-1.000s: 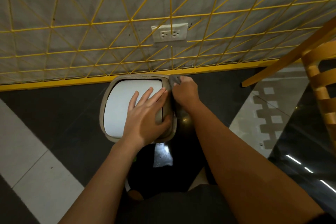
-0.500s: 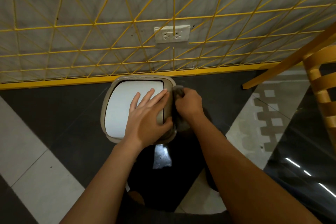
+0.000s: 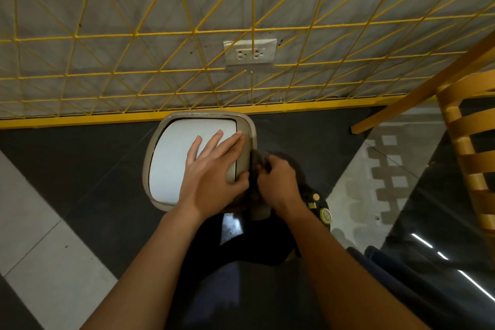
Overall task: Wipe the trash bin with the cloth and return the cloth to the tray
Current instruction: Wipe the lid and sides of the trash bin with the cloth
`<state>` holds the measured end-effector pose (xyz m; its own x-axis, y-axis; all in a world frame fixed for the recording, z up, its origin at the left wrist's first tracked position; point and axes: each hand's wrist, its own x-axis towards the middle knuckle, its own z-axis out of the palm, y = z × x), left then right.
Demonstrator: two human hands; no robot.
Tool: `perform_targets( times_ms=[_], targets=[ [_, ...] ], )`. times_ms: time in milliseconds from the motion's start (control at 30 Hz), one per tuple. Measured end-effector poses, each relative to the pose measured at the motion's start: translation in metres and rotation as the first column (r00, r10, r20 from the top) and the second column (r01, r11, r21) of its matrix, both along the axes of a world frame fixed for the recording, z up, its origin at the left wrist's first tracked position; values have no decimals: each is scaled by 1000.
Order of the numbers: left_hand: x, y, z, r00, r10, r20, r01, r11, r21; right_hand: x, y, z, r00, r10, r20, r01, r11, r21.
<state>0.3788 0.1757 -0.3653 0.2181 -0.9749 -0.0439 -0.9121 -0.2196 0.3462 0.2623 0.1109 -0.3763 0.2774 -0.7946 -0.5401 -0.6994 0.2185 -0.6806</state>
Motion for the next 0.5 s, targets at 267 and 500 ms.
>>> perform_targets(
  times_ms=[267, 500],
  targets=[
    [0, -1, 0, 1000, -3, 6, 2, 1000, 19, 15, -19, -5, 996, -70, 51, 73, 996, -49],
    [1, 0, -1, 999, -7, 37, 7, 1000, 13, 15, -19, -5, 978, -103, 183, 118, 990, -74]
  ],
)
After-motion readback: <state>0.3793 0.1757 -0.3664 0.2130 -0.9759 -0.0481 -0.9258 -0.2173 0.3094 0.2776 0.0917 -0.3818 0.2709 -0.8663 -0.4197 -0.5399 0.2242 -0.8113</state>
